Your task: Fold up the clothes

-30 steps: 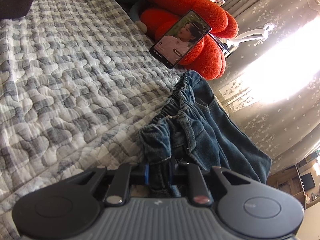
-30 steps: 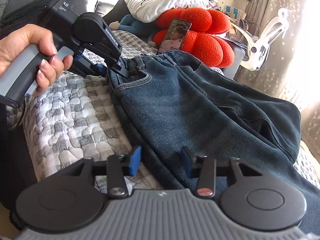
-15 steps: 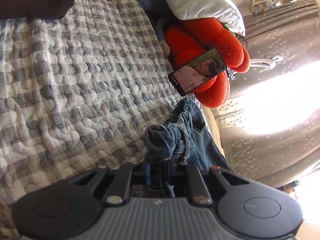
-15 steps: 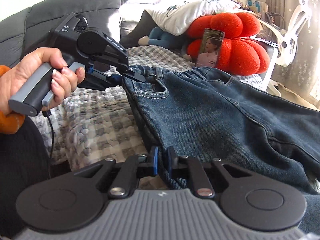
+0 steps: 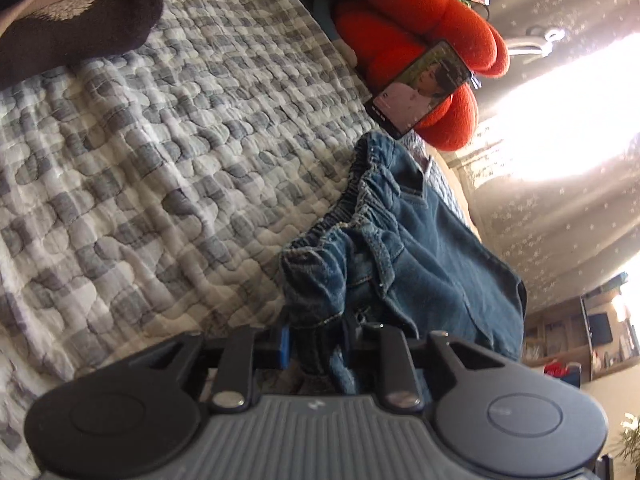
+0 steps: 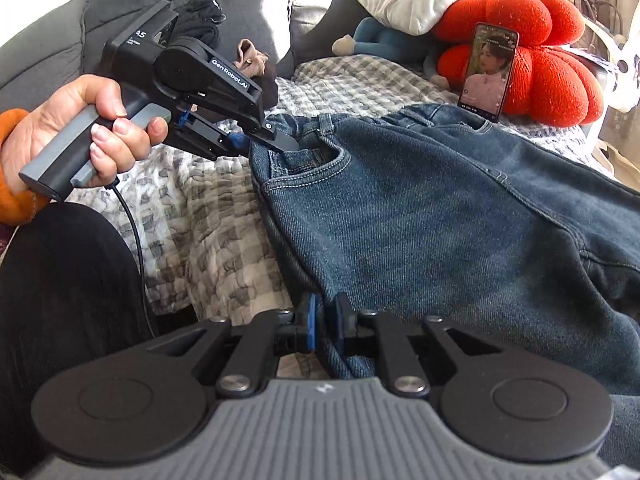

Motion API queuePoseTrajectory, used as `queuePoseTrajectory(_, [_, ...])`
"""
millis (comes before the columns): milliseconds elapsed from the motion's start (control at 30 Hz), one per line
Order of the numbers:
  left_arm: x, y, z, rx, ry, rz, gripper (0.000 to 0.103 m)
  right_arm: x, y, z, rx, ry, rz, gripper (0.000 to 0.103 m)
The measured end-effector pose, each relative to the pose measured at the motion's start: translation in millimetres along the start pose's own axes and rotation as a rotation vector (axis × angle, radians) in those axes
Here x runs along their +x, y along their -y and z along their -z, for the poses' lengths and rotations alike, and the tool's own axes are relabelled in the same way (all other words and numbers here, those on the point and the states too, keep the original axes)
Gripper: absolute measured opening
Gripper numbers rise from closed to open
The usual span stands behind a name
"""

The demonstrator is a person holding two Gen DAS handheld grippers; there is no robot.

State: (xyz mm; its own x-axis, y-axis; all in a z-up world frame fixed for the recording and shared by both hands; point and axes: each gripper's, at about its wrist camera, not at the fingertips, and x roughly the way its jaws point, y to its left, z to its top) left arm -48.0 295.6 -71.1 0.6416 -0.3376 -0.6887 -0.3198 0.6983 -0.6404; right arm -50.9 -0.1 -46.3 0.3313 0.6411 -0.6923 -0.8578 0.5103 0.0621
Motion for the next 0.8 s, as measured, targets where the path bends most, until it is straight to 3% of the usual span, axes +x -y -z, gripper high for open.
queuePoseTrajectory(100, [-8.3, 4.2, -8.5, 0.146, -0.019, -0.028, 0.060, -3.1, 1.5, -3.2, -0.024, 0.012, -0.014, 0.025])
queuePoseTrajectory(167, [-13.8, 10.0, -14.4, 0.240, -0.009, -0.047, 0.068, -8.1, 8.2, -5.5, -0.003, 0.044, -0.015, 0.049])
queuePoseTrajectory(200, [-14.4, 12.3, -19.3, 0.274, -0.009, -0.039, 0.072, -10.3, 11.0, -6.7, 0.009, 0.063, -0.009, 0.051])
queuePoseTrajectory(367, [-5.8, 24.0, -46.2, 0.352, 0.021, 0.044, 0.080, -14.5, 31.0, -14.6, 0.089, 0.123, 0.030, 0.052])
queuePoseTrajectory(567, [44.1, 40.5, -81.3, 0.400, 0.057, 0.128, 0.082, -10.5, 55.5, -17.0, 0.175, 0.135, 0.087, 0.052])
queuePoseTrajectory(800, [108.8, 36.0, -111.2, 0.367, 0.092, 0.108, 0.080, -5.1, 69.9, -9.5, 0.190, 0.103, 0.129, 0.052])
